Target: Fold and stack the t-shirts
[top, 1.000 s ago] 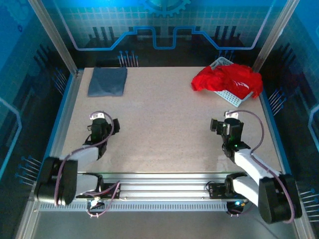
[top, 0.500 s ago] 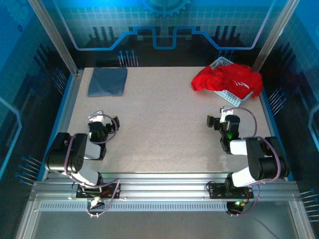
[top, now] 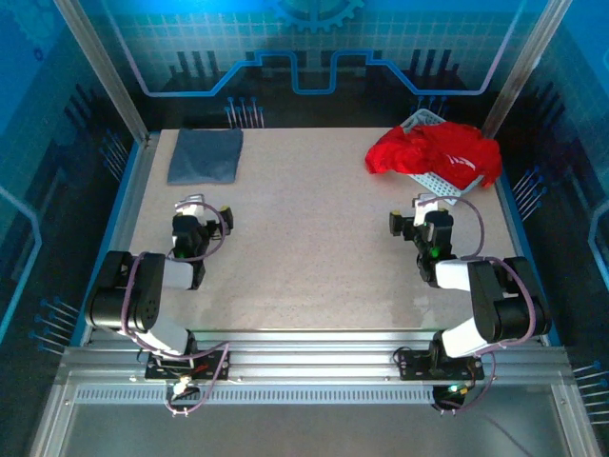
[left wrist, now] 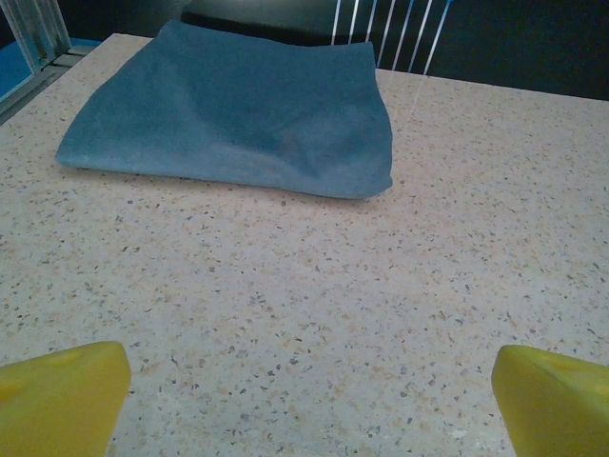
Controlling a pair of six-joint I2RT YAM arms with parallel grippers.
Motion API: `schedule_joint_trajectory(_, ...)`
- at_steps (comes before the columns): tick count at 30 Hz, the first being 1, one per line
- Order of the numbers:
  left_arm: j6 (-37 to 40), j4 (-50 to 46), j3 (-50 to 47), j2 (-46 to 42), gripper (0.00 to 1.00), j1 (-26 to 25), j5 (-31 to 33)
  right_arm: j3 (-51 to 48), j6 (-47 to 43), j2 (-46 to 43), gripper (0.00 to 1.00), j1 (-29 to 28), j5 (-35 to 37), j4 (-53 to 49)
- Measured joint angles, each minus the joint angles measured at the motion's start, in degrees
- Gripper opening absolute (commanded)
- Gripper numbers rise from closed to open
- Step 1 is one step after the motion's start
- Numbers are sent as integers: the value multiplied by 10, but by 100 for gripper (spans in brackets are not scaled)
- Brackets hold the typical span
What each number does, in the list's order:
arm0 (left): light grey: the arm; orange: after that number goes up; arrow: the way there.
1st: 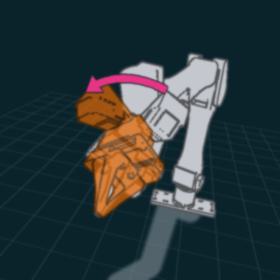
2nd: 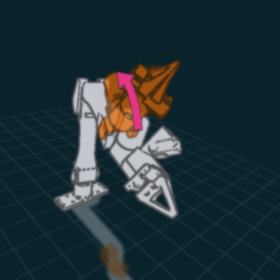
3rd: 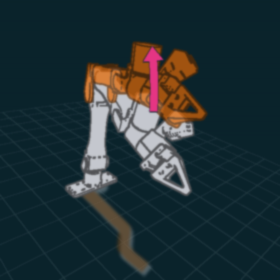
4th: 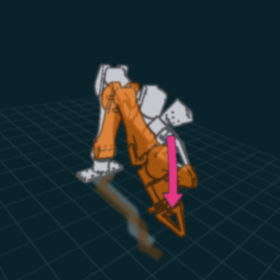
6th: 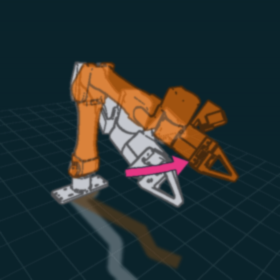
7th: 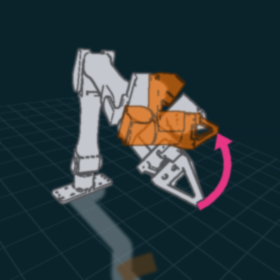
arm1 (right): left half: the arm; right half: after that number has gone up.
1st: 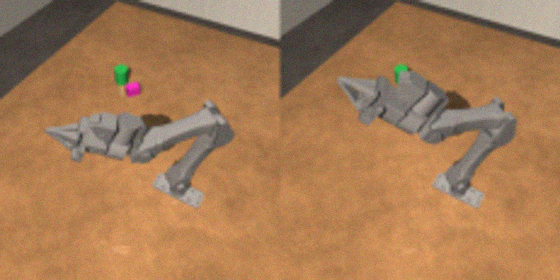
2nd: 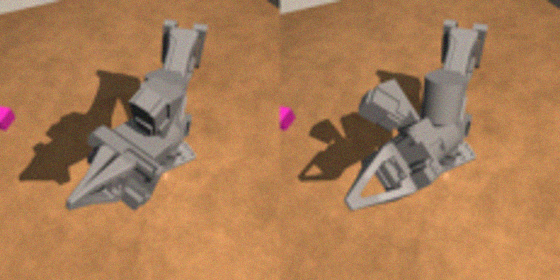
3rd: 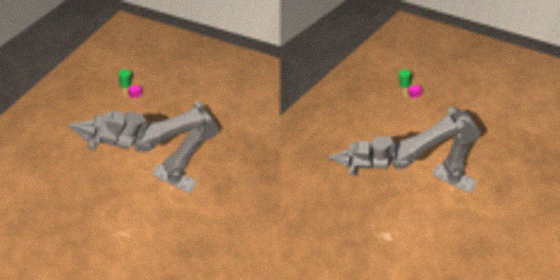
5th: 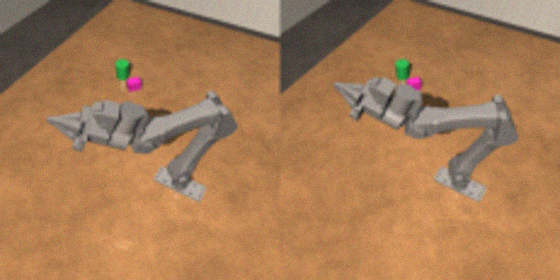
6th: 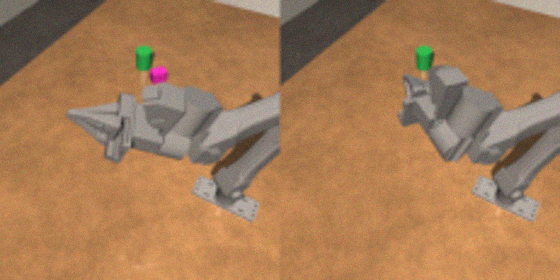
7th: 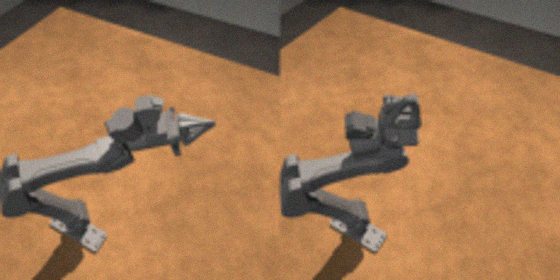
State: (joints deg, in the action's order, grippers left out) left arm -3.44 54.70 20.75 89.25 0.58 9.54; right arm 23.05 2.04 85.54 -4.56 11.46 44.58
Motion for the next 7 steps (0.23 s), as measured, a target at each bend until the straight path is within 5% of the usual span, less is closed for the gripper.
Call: schedule_joint_trajectory(7, 5, -5, 0, 0, 99, 0, 0, 0, -2, 0, 100, 0, -2, -2)
